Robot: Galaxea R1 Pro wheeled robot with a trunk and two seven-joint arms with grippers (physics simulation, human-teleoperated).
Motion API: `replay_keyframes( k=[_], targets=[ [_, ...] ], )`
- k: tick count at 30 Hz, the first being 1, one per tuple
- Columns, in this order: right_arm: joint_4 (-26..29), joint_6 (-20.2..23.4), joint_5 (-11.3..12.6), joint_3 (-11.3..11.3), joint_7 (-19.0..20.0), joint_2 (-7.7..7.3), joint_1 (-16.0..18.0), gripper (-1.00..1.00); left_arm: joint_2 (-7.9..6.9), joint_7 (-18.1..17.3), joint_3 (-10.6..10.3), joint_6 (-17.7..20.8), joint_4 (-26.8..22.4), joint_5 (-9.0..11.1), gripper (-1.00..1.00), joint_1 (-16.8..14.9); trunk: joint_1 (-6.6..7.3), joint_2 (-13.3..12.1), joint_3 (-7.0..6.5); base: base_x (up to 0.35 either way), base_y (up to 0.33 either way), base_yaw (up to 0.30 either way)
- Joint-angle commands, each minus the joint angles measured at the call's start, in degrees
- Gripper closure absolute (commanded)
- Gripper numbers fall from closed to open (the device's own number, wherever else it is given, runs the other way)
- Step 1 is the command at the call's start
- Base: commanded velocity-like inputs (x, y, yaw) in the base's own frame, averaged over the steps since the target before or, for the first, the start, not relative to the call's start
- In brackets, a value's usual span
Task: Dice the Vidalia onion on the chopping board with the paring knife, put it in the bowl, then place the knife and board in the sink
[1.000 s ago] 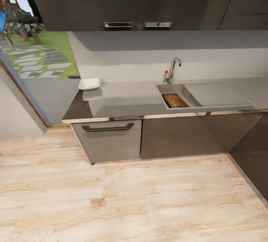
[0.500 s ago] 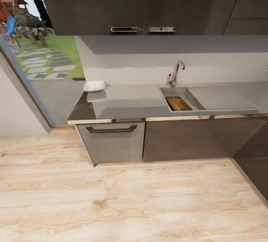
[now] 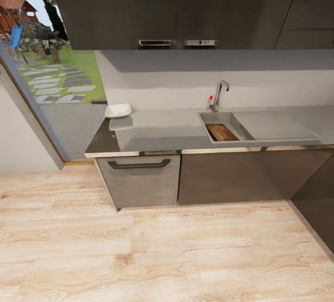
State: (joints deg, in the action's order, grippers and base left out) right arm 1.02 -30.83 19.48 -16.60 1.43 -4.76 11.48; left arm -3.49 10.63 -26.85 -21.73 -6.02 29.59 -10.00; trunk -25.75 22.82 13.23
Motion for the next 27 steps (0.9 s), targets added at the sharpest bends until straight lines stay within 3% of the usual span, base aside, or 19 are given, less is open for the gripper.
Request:
replay_keyframes(
  k=[1,27],
  targets=[
    [-0.04,-0.15,0.58,-0.45,0.15,-0.03,0.04,-1.0,0.16,0.36,-0.5,-0.08,-0.04,0.19,-1.0,-0.02,-0.03,0.1,0.01,0.0,0.0,0.0],
    [-0.06,-0.1,0.56,-0.45,0.15,-0.08,0.04,-1.0,0.58,0.36,-0.48,0.01,0.13,0.13,-1.0,-0.02,-0.03,0.1,-2.37,0.0,0.0,0.0]
  ],
)
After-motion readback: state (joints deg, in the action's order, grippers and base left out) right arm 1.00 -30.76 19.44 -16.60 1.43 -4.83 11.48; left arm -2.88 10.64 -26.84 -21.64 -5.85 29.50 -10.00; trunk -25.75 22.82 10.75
